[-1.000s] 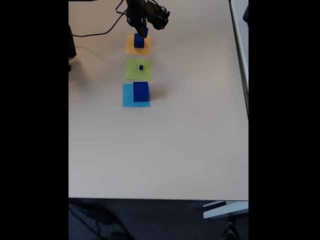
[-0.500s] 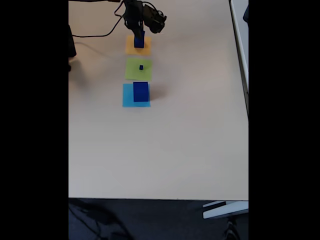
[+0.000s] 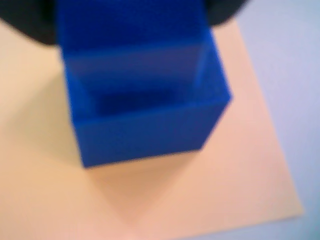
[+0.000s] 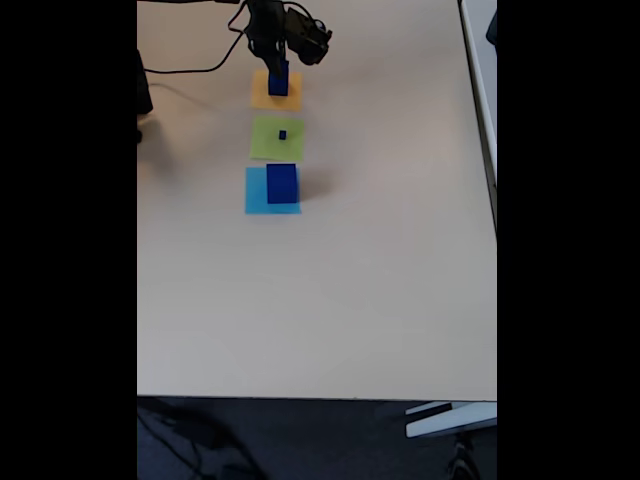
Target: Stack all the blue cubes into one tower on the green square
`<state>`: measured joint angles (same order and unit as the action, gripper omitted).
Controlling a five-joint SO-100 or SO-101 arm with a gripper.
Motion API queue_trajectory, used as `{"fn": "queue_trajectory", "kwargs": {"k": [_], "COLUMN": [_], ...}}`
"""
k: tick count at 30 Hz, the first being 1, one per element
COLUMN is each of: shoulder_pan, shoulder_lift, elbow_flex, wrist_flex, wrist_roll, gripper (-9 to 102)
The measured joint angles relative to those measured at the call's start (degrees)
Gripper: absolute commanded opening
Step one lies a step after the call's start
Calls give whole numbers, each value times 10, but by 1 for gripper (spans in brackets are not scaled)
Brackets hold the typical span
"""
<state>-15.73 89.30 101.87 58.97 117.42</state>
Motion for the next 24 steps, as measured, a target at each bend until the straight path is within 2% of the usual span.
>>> {"fn": "queue_trajectory", "kwargs": {"k": [24], "shoulder_pan": [-6], "shoulder_lift": [0], "elbow_flex": [9], "wrist_flex": [-11], "wrist_roll": [11], "gripper": [7]}}
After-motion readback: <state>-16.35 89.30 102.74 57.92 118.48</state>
